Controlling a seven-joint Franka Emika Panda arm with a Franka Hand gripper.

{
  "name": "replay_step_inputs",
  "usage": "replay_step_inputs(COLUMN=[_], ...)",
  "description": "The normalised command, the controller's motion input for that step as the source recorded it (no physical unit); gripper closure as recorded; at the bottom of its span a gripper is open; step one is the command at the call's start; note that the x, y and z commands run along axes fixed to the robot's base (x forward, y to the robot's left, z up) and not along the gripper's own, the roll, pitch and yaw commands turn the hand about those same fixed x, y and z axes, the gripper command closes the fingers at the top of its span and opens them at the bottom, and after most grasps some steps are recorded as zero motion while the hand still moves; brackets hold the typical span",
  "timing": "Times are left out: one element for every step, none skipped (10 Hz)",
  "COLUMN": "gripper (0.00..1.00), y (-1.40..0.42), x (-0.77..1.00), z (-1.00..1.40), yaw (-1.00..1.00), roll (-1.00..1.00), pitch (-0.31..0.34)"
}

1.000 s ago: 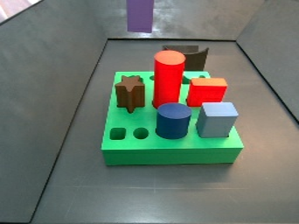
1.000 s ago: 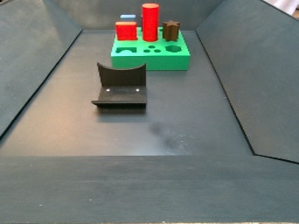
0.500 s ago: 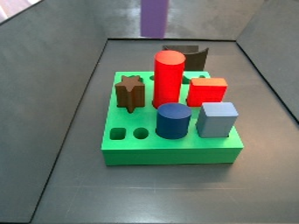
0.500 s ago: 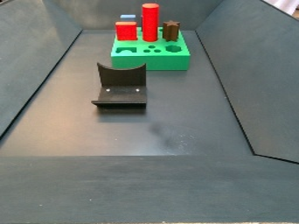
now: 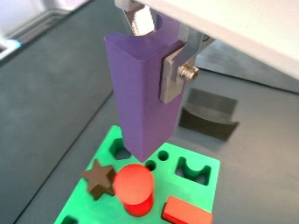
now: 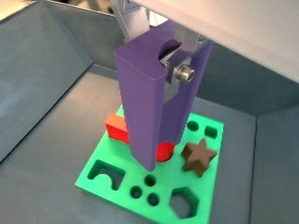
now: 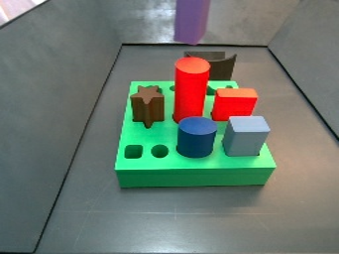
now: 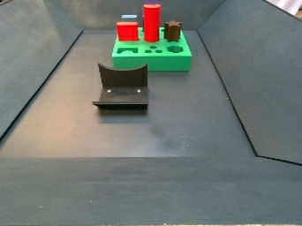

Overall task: Pick up the arch object. Move up. Move to above the board. Insert the arch object.
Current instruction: Insert the arch object.

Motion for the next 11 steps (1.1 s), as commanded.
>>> replay_step_inputs(gripper=[1.0,1.0,1.0,1.0,1.0,1.0,1.0,1.0,1.0,1.0,1.0], y=[0.31,0.21,0.08,0.06,0.04,0.03,0.03,0.02,0.02,0.02,0.08], x=[0.45,0.3,0.11,0.09,0.08,0.08,0.05,0.08,0.1,0.1,0.24], z=[-0.36,-0.45,-0.45,-0.44,-0.43,-0.43,-0.44,-0.39,-0.36,-0.35,-0.23], yaw=[-0.65,-0.81,-0.96,-0.98,-1.0,-1.0,-1.0,-1.0,-1.0,-1.0,-0.9], roll=[0.04,0.0,0.0,0.0,0.0,0.0,0.0,0.0,0.0,0.0,-0.02], pitch=[0.027,0.0,0.0,0.0,0.0,0.0,0.0,-0.026,-0.03,-0.013,0.0])
